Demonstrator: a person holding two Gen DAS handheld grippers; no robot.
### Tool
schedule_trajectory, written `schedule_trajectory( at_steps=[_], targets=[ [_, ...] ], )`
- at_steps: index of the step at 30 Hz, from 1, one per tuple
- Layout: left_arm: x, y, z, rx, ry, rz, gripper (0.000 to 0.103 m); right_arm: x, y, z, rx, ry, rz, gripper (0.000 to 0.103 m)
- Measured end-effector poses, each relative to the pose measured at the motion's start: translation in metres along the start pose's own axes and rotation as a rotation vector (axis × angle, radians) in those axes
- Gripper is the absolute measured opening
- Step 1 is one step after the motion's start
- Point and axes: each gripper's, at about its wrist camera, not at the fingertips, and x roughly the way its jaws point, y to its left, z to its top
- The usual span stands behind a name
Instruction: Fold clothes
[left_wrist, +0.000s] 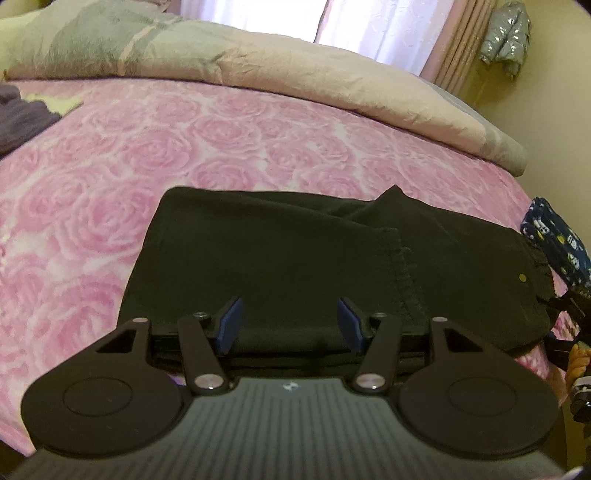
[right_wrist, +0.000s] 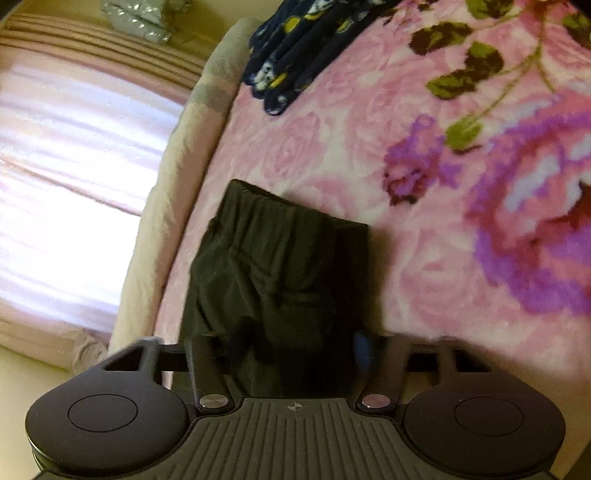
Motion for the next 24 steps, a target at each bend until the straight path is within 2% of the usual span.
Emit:
schedule_trajectory(
  at_steps=[3, 6, 8, 12, 16, 21, 24],
  targets=[
    [0.007, 0.013, -0.002, -0.038, 0.004, 0.002, 0.048, 0.000, -0.009, 0.000, 0.001, -0.011, 0.041, 0.034],
    [0.018, 0.026, -0.003, -0.071, 0.017, -0.007, 0.044, 0.005, -0.003, 0.002, -0.040, -0.009, 0.015, 0.029],
    [0.025, 0.030, -0.004, -0.049, 0.014, -0.020, 0.044, 0.009, 0.001, 0.004, -0.070, -0.007, -0.005, 0.027],
    [0.024, 0.035, 0.000, -0.061, 0.006, -0.043, 0.042, 0.008, 0.057, -0.013, -0.402, -0.046, -0.202, 0.022],
    [0.007, 0.053, 0.002, -0.126, -0.039, -0.055, 0.041, -0.003, 0.131, -0.059, -0.808, -0.205, -0.296, 0.019],
    [-0.021, 0.091, 0.004, -0.200, -0.094, -0.048, 0.041, -0.020, 0.206, -0.141, -1.205, -0.375, -0.174, 0.019],
    [-0.034, 0.118, 0.005, -0.261, -0.123, -0.046, 0.041, -0.020, 0.231, -0.200, -1.417, -0.428, -0.079, 0.019]
  ],
)
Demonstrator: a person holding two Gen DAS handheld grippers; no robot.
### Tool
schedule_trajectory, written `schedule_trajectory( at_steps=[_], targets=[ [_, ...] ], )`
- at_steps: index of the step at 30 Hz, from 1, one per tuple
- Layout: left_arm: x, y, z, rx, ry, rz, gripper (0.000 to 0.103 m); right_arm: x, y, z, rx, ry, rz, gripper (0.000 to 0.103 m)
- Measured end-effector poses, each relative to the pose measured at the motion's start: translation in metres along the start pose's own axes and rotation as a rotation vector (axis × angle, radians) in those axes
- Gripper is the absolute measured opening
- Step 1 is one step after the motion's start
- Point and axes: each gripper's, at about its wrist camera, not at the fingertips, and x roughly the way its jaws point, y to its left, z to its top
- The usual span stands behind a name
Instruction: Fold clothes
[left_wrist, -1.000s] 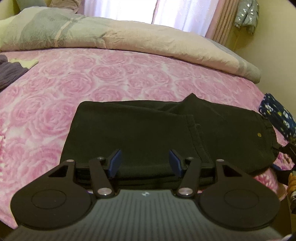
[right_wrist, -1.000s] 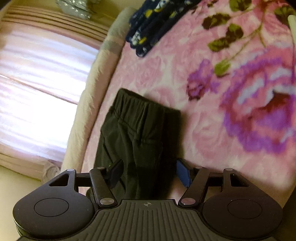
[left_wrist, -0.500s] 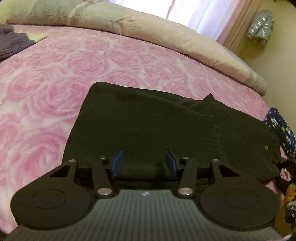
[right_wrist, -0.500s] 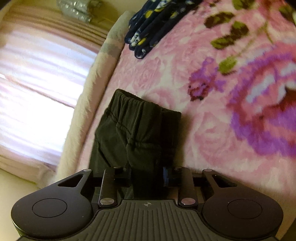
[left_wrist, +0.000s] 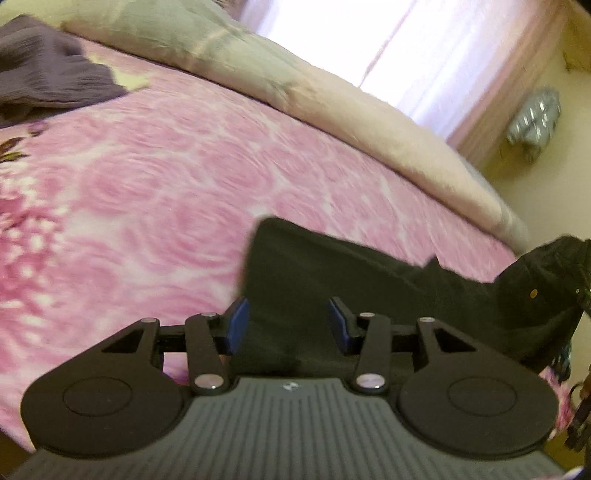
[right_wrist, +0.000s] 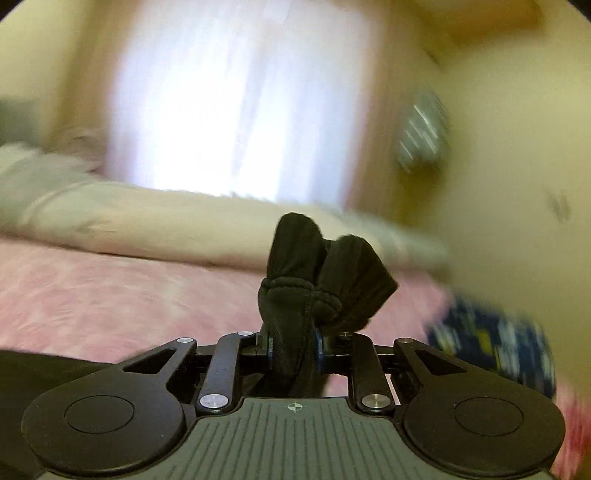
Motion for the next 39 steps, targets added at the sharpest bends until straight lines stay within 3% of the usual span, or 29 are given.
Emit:
schedule_trajectory(
  at_steps=[3, 7, 12, 14, 16, 21, 26, 31, 39],
  targets=[
    [-0.006, 0.028, 0.005, -0.059, -0.006, 0.023, 0.041, -0.015, 0.063, -0.003, -0.198, -0.085, 0.079, 0.019],
    [-0.005, 0.059, 0.004, -0.120, 0.025, 0.054, 0.041, -0.026, 0.141, -0.038, -0.462, -0.122, 0.228, 0.020],
    [0.001, 0.079, -0.004, -0.171, 0.073, 0.046, 0.040, -0.020, 0.208, -0.095, -0.662, 0.029, 0.451, 0.020],
    [0.001, 0.084, -0.005, -0.174, 0.077, 0.040, 0.040, -0.018, 0.212, -0.094, -0.651, 0.022, 0.443, 0.020],
    [0.001, 0.089, -0.005, -0.178, 0.079, 0.038, 0.040, -0.018, 0.206, -0.077, -0.556, 0.032, 0.468, 0.020],
    [0.001, 0.097, -0.004, -0.188, 0.073, 0.024, 0.040, -0.034, 0.198, -0.038, -0.478, -0.135, 0.475, 0.020],
    [0.000, 0.100, -0.005, -0.197, 0.071, 0.011, 0.040, -0.042, 0.241, -0.074, -0.651, -0.051, 0.561, 0.020],
    [0.002, 0.103, -0.005, -0.203, 0.072, 0.005, 0.040, -0.053, 0.240, -0.065, -0.592, -0.113, 0.598, 0.020],
    [0.002, 0.105, -0.005, -0.196, 0.076, 0.001, 0.040, -0.051, 0.258, -0.083, -0.702, -0.102, 0.583, 0.020]
  ],
)
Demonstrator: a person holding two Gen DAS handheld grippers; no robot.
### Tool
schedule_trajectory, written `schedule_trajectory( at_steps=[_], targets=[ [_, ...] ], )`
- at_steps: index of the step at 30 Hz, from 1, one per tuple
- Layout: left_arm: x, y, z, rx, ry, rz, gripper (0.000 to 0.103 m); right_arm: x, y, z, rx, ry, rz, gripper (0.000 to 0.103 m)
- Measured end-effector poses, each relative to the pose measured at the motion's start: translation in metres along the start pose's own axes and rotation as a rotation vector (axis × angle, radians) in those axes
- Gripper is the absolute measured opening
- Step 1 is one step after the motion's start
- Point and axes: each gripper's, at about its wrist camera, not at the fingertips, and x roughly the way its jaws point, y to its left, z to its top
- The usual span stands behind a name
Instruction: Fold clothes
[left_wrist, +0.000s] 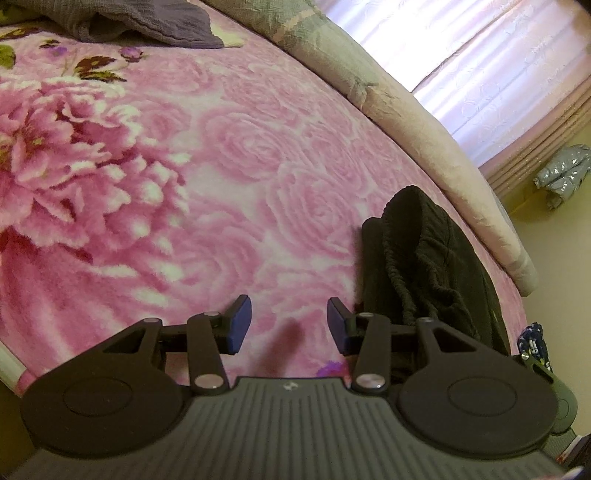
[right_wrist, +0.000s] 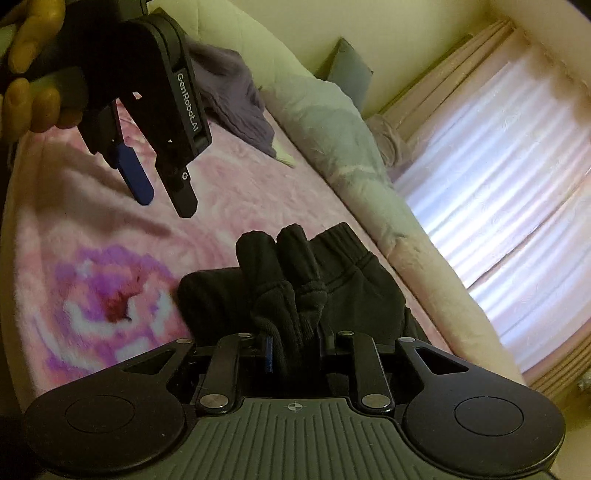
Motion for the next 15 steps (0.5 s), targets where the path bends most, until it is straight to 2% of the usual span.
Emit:
schedule_trajectory(
  at_steps=[1, 5, 6, 8, 9, 10, 13, 15],
  targets=[
    [0.000, 0.001, 0.000, -0.005, 0.001, -0.001, 0.040, 0.002, 0.000, 0.001, -0.006, 0.005, 0.010, 0.030],
    [-0.002, -0.005, 0.001, -0.011, 0.009, 0.011, 0.040, 0.010, 0.010, -0.011, -0.022, 0.017, -0.011, 0.034],
    [-0.003, -0.006, 0.001, -0.013, 0.012, 0.012, 0.040, 0.009, 0.009, -0.011, -0.007, 0.022, -0.012, 0.039],
    [-0.007, -0.007, 0.001, -0.037, 0.021, -0.008, 0.040, 0.001, 0.001, -0.012, 0.050, 0.017, -0.008, 0.056],
    [-0.010, -0.007, 0.001, -0.051, 0.025, -0.024, 0.040, -0.005, -0.004, -0.013, 0.081, 0.010, 0.000, 0.074],
    [-0.012, -0.008, 0.000, -0.067, 0.027, -0.041, 0.041, -0.011, -0.010, -0.015, 0.111, 0.003, 0.007, 0.083],
    [-0.020, -0.013, 0.000, -0.115, 0.029, -0.100, 0.041, -0.038, -0.024, -0.022, 0.205, -0.020, 0.025, 0.083],
    [-0.022, -0.018, -0.002, -0.160, 0.032, -0.164, 0.044, -0.055, -0.042, -0.031, 0.344, -0.019, 0.020, 0.083]
  ],
)
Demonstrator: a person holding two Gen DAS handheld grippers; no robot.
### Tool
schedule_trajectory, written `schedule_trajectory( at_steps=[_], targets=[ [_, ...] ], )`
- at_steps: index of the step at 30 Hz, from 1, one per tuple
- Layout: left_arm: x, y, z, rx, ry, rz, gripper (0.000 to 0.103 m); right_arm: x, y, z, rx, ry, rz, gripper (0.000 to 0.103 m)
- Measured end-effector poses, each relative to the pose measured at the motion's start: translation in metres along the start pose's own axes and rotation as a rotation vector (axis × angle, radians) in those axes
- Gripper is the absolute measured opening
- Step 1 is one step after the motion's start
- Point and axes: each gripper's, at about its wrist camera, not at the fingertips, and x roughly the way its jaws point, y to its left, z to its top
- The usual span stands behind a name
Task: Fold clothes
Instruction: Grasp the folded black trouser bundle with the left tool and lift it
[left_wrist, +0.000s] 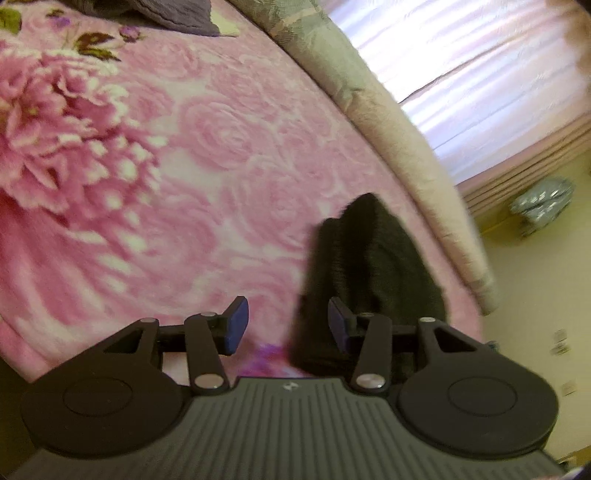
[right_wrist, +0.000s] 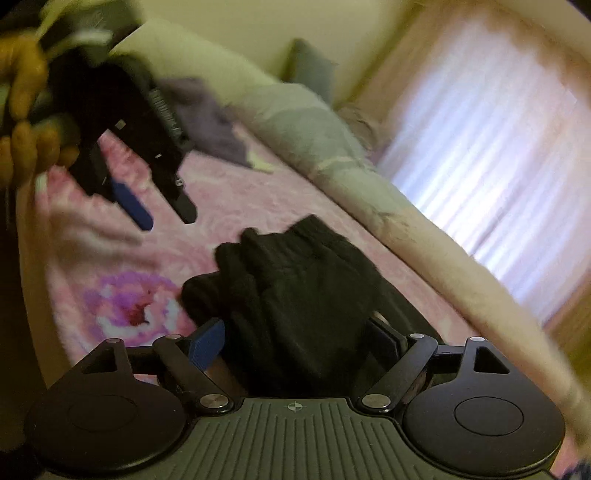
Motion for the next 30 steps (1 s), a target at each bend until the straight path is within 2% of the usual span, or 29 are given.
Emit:
schedule_trajectory(
  at_steps=[3, 6, 8, 9, 10, 12, 13, 14, 15, 16, 19, 23, 27, 30],
  targets=[
    [0.003, -0.006, -0.004, -0.075, 0.020, -0.095, 0.048, -0.020, -0.044, -0.010, 0.322, 0.015, -0.029, 0.082],
    [0.014, -0.011, -0.009, -0.141, 0.037, -0.151, 0.051, -0.032, -0.093, -0.027, 0.654, 0.022, -0.074, 0.082],
    [0.022, -0.016, -0.010, -0.139, 0.037, -0.138, 0.051, -0.036, -0.117, -0.040, 0.813, 0.038, -0.100, 0.080],
    [0.026, -0.019, -0.011, -0.138, 0.037, -0.131, 0.051, -0.037, -0.129, -0.048, 0.889, 0.048, -0.114, 0.073],
    [0.030, -0.022, -0.011, -0.136, 0.037, -0.124, 0.053, -0.037, -0.137, -0.055, 0.954, 0.061, -0.125, 0.069],
    [0.038, -0.027, -0.011, -0.117, 0.038, -0.096, 0.053, -0.038, -0.150, -0.073, 1.082, 0.082, -0.132, 0.069],
    [0.039, -0.030, -0.011, -0.085, 0.032, -0.075, 0.046, -0.041, -0.156, -0.084, 1.148, 0.088, -0.126, 0.068],
    [0.039, -0.033, -0.012, -0.050, 0.024, -0.055, 0.025, -0.039, -0.160, -0.093, 1.218, 0.090, -0.109, 0.066],
    [0.036, -0.037, -0.012, 0.004, 0.010, -0.045, 0.019, -0.042, -0.163, -0.104, 1.281, 0.093, -0.088, 0.061],
    [0.033, -0.041, -0.013, 0.061, -0.005, -0.037, 0.017, -0.041, -0.165, -0.110, 1.329, 0.090, -0.082, 0.060],
    [0.027, -0.040, -0.017, 0.119, -0.021, -0.031, 0.014, -0.040, -0.167, -0.116, 1.337, 0.095, -0.107, 0.049],
    [0.039, -0.031, -0.027, 0.162, -0.043, 0.019, 0.016, -0.020, -0.163, -0.115, 1.199, 0.160, -0.128, 0.048],
    [0.045, -0.041, -0.030, 0.199, -0.068, 0.079, 0.017, -0.010, -0.161, -0.112, 1.164, 0.181, -0.130, 0.048],
    [0.033, -0.050, -0.027, 0.206, -0.070, 0.100, 0.017, -0.019, -0.162, -0.106, 1.139, 0.185, -0.137, 0.048]
  ],
)
